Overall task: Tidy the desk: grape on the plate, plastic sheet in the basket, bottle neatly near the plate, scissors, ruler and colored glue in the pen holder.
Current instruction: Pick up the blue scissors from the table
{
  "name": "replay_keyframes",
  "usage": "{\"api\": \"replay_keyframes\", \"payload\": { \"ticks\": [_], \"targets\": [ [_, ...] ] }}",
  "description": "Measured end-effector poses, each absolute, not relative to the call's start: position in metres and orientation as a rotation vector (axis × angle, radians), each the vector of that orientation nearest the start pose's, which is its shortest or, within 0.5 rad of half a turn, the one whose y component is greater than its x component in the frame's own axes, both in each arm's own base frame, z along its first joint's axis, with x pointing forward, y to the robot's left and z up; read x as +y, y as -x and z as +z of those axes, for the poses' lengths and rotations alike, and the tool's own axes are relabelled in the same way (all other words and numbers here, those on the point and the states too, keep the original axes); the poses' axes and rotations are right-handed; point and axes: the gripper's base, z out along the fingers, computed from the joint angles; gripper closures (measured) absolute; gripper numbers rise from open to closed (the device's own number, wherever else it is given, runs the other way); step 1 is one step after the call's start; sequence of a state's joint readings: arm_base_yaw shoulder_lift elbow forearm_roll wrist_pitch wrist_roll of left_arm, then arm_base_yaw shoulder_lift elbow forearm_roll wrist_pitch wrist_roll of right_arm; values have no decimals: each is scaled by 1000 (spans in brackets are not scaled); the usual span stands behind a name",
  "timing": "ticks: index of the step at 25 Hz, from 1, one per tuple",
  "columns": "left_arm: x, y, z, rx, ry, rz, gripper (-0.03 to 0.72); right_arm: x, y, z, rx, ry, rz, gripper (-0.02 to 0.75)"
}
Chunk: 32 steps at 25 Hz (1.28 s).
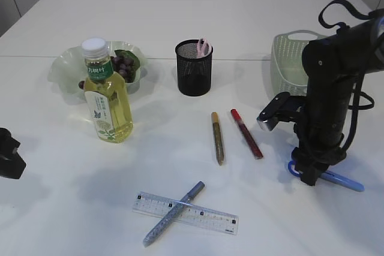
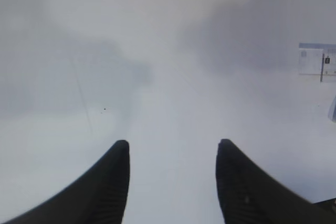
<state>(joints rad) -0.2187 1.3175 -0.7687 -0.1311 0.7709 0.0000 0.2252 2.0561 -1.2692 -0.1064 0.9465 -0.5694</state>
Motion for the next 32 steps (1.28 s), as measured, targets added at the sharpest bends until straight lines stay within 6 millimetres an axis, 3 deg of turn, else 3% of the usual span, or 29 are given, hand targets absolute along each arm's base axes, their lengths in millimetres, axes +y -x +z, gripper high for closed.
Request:
{"api": "replay_keyframes", "payload": {
  "ticks": [5,11,13,19,25,32],
  "targets": [
    [-58,-224,229,2803,-198,-201,305,75,-358,119,2947,1336,-99,303],
    [-58,-224,229,2803,-198,-201,305,76,-357,118,2959,1323,-76,512],
    [-58,-224,229,2803,-198,-201,305,76,-357,118,2962,1314,-63,542],
    [-58,-224,229,2804,-197,-203,309,80,-356,119,2996,1213,-1,547],
    [-58,-224,229,2804,-197,-203,314,90,-354,122,3018,1061,166,547],
    [-59,-224,229,2804,-183,-222,319,93,-351,147,2961,1006,204,547]
  ]
}}
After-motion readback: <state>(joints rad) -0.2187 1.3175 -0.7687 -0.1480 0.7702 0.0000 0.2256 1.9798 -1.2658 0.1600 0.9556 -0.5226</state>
